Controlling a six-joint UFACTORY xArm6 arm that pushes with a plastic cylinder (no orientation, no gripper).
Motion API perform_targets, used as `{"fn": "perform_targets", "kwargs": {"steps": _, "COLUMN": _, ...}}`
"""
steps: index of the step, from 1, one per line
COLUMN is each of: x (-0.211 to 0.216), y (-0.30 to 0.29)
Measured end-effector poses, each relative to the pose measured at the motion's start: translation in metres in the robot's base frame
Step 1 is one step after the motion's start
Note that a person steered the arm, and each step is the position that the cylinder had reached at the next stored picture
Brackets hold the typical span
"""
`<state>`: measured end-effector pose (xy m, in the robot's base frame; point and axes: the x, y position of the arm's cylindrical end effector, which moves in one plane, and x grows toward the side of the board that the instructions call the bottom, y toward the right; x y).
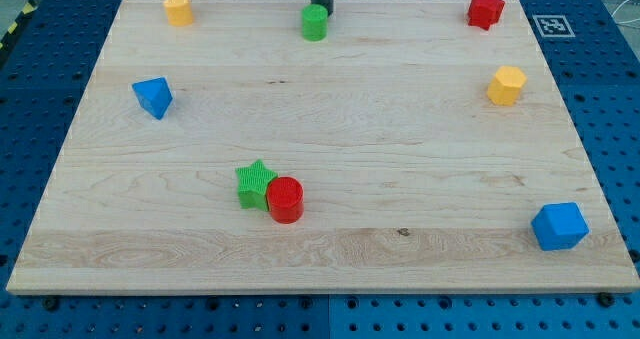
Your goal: Slide the green circle towards the green star
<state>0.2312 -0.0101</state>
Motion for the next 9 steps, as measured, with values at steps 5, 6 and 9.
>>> {"fn": "perform_targets", "kwargs": {"steps": 5, "x": 0.05, "y": -0.037}}
{"fn": "perform_targets", "kwargs": {"steps": 6, "x": 0.085, "y": -0.033}}
{"fn": "perform_targets", "kwargs": {"steps": 9, "x": 0.181, "y": -0.025}}
